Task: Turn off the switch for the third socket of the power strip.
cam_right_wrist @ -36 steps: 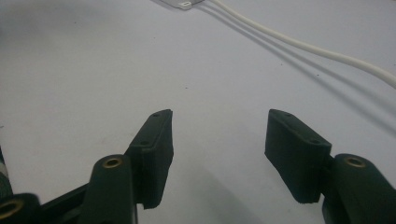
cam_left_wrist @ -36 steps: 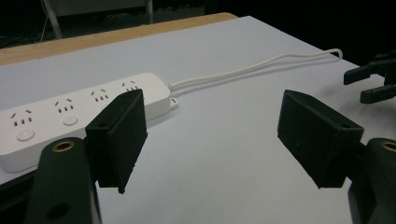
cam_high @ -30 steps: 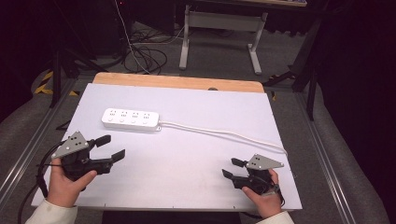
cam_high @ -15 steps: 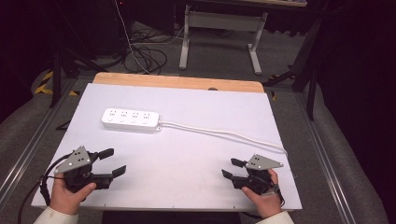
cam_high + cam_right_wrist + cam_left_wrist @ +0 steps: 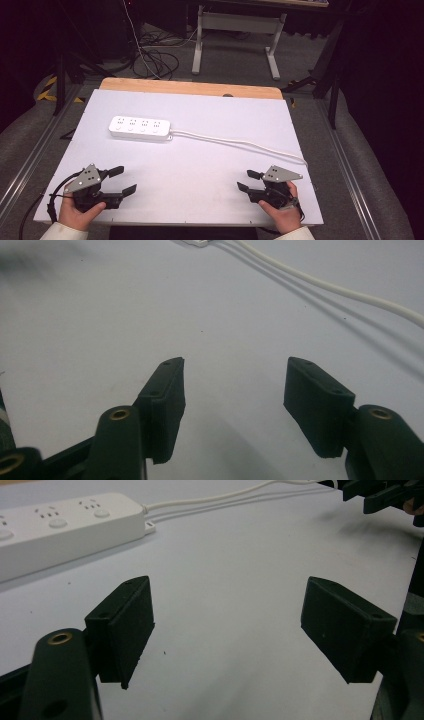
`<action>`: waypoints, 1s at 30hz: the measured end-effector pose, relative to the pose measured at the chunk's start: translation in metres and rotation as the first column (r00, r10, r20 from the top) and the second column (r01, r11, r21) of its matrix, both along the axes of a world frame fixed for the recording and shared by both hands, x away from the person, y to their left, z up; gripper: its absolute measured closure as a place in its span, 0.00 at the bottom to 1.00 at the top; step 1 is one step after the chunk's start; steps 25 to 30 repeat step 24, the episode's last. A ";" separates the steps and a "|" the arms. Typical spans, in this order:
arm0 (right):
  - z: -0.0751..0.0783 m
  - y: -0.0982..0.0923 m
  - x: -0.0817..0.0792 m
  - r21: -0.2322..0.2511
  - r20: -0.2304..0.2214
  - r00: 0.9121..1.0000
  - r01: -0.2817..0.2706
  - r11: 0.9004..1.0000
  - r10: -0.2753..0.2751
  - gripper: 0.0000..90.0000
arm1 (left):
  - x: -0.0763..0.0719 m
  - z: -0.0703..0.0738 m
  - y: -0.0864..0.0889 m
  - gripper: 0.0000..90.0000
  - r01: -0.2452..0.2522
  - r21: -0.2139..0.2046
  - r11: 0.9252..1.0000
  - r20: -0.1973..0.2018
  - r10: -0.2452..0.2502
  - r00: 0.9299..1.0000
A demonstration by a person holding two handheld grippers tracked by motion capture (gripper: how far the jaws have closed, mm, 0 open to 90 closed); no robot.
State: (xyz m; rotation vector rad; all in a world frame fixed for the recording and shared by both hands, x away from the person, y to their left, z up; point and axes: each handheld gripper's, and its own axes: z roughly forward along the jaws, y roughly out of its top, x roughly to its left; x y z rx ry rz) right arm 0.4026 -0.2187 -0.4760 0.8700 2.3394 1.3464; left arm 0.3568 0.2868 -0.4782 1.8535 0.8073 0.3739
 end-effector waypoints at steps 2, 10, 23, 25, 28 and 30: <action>0.000 0.000 0.000 0.001 0.000 1.000 -0.001 1.000 0.001 0.46 | -0.001 -0.003 0.001 0.24 -0.003 -0.009 1.000 -0.018 0.003 1.000; 0.000 0.001 0.000 -0.005 0.004 1.000 -0.007 1.000 0.007 0.46 | 0.000 -0.001 0.004 0.25 -0.033 -0.039 0.999 -0.007 0.033 0.999; 0.000 0.001 0.000 -0.006 0.005 1.000 -0.006 1.000 0.006 0.46 | -0.002 0.002 0.004 0.24 -0.039 -0.024 0.999 0.035 0.040 0.999; 0.000 0.001 0.000 -0.006 0.005 1.000 -0.005 1.000 0.005 0.46 | -0.002 0.002 0.004 0.24 -0.039 -0.023 0.999 0.035 0.039 0.999; 0.000 0.001 0.000 -0.006 0.005 1.000 -0.005 1.000 0.005 0.46 | -0.002 0.002 0.004 0.24 -0.039 -0.023 0.999 0.035 0.039 0.999; 0.000 0.001 0.000 -0.006 0.005 1.000 -0.005 1.000 0.005 0.46 | -0.002 0.002 0.004 0.24 -0.039 -0.023 0.999 0.035 0.039 0.999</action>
